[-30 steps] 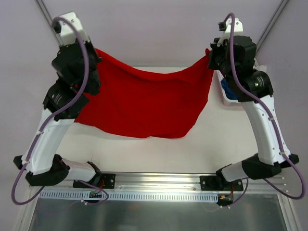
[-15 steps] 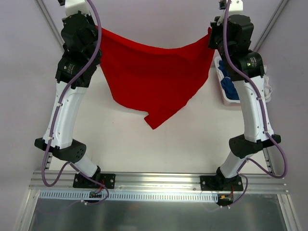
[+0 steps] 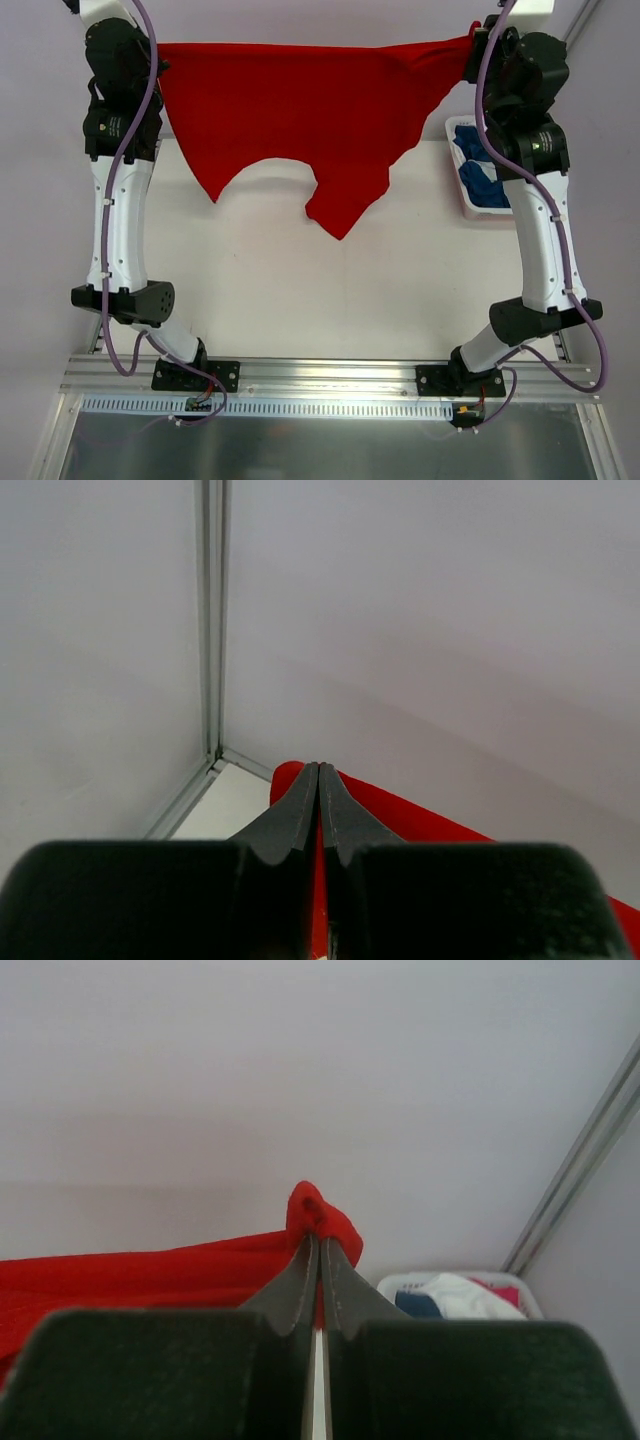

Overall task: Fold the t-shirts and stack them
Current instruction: Flatten out the tshirt

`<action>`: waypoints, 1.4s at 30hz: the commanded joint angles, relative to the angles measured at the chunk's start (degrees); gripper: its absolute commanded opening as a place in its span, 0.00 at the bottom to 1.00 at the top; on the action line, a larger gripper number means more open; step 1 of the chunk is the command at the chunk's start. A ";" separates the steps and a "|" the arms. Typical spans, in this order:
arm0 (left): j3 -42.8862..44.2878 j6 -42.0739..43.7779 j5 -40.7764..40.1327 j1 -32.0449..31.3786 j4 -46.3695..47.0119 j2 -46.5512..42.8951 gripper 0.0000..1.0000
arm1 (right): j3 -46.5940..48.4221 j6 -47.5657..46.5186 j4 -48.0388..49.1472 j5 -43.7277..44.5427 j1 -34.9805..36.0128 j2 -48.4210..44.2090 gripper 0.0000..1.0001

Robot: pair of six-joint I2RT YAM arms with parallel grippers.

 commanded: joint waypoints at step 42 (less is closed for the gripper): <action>13.69 -3.79 11.01 7.49 11.60 23.84 0.00 | 8.00 -5.02 18.40 0.02 -3.46 15.97 0.00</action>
